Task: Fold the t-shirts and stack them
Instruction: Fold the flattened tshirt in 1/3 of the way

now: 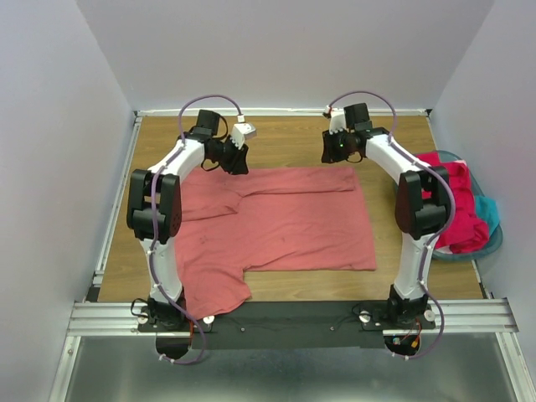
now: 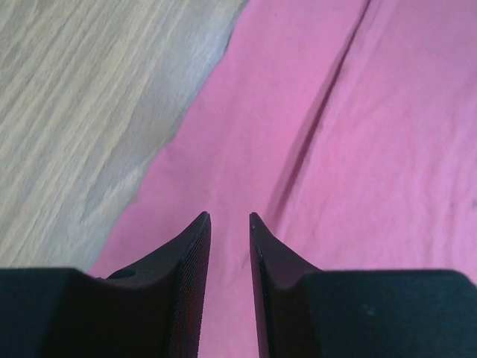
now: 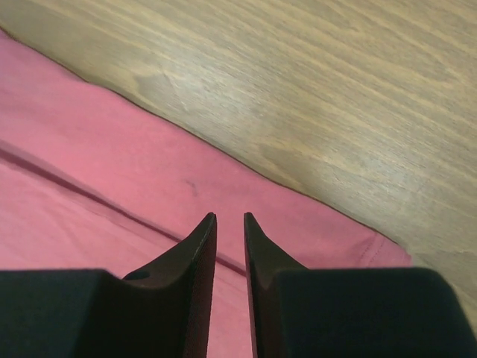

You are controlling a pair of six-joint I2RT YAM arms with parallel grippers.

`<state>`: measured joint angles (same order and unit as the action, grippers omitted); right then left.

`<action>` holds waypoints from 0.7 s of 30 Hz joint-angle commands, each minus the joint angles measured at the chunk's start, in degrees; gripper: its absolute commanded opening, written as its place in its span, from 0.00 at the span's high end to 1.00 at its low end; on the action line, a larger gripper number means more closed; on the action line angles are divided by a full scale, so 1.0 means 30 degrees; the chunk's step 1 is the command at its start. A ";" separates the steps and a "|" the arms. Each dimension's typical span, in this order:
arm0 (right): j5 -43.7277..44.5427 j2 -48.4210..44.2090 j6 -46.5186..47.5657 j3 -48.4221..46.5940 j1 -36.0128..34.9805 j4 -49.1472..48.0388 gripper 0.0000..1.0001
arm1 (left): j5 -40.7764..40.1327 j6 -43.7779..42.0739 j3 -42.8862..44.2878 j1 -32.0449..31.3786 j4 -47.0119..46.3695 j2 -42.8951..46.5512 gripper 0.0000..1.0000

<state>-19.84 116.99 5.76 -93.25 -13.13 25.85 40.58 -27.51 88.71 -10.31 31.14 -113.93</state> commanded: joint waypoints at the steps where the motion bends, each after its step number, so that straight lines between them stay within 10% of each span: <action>1: 0.2419 0.0817 0.2003 0.0088 -0.0166 0.0994 0.73 | -0.0750 0.1463 0.0812 -0.0372 -0.1032 -0.1044 0.65; 21: 0.4092 -0.0441 0.4291 0.2986 -0.0166 0.2106 0.75 | -0.1485 0.1991 0.0988 -0.2891 -0.1619 -0.2775 0.65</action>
<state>-9.26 118.67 16.67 -86.35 -13.61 29.93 37.69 -22.39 90.30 -17.80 27.18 -120.60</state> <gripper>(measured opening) 0.251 0.349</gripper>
